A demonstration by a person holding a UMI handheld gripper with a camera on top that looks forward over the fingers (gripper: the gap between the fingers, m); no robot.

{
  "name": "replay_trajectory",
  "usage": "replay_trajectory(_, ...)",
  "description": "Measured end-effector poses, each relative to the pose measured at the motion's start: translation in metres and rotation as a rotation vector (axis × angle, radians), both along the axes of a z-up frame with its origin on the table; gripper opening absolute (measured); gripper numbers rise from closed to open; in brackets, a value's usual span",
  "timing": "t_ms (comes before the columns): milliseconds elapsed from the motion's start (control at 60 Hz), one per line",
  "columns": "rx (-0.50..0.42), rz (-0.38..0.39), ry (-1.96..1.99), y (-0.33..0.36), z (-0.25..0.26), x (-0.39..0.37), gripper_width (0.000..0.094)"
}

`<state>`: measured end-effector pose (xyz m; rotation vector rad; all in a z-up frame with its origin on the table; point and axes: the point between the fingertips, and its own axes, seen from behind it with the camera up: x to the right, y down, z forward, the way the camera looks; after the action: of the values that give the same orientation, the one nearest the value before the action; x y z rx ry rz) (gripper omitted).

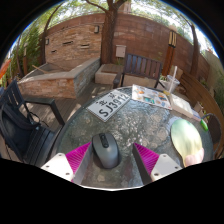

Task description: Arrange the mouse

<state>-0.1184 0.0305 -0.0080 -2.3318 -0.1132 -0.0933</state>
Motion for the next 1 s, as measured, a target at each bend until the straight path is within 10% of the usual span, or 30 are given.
replay_trajectory(433, -0.022, 0.09, 0.109, 0.012, -0.005, -0.024, 0.0374)
replay_trajectory(650, 0.208, 0.148, 0.214, 0.038, 0.133, -0.002, 0.0353)
replay_trajectory(783, 0.372, 0.058, 0.262, 0.059, 0.231, 0.093, 0.035)
replay_trajectory(1000, 0.213, -0.147, 0.161, 0.066, 0.132, 0.261, 0.0348)
